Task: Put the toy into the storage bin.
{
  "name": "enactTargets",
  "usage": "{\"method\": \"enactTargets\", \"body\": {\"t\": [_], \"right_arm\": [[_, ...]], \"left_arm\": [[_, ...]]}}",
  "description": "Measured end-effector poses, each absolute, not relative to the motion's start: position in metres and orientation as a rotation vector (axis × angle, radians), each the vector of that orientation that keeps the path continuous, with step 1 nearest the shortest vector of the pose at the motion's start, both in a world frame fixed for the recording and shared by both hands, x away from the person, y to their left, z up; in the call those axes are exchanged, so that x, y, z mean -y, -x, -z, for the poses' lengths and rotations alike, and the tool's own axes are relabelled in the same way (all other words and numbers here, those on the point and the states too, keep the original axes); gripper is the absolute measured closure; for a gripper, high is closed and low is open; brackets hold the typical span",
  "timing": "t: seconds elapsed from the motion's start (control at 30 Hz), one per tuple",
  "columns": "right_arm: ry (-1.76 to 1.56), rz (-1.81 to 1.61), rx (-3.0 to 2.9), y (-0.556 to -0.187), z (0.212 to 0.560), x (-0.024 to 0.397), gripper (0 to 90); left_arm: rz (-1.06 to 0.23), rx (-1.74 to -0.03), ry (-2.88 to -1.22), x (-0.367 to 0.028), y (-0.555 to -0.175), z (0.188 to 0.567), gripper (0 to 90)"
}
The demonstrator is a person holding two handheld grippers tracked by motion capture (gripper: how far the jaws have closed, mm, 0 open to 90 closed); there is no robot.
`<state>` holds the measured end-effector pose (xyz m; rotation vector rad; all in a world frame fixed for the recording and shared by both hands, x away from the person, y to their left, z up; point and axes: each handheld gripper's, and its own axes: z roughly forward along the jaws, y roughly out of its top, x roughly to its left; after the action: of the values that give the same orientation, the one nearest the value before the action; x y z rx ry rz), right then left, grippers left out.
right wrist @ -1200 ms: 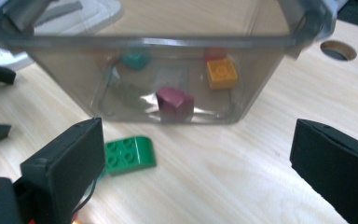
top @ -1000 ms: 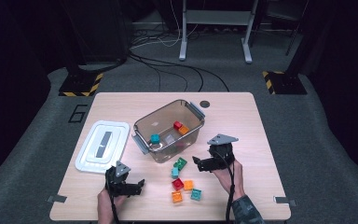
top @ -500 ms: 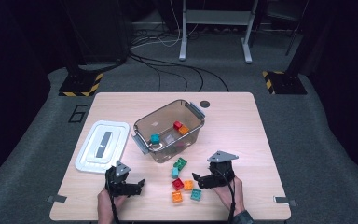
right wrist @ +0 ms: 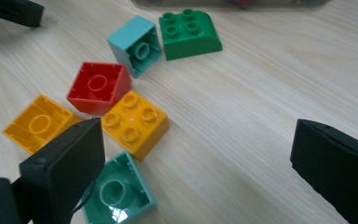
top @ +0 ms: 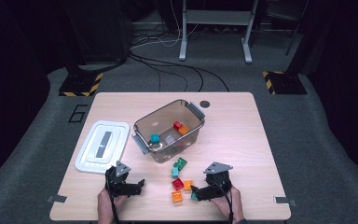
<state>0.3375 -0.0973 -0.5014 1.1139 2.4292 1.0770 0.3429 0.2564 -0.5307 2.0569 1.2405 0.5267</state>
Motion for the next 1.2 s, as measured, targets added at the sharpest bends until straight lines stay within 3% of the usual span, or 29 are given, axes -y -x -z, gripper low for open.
{"method": "enactTargets", "body": {"t": [0.7,1.1,1.2], "right_arm": [[-1.259,-0.962,-2.316,-0.368,0.51,0.12,1.6],[-1.187,-0.987,-2.408,-0.348,0.51,0.098,0.0],[-1.173,-0.98,-2.409,-0.344,0.511,0.096,9.3]], "left_arm": [[-0.528,-1.241,-2.057,-0.256,-0.343,0.531,1.5],[-0.529,-1.241,-2.057,-0.256,-0.343,0.531,1.5],[-0.531,-1.239,-2.059,-0.256,-0.343,0.531,1.5]]}}
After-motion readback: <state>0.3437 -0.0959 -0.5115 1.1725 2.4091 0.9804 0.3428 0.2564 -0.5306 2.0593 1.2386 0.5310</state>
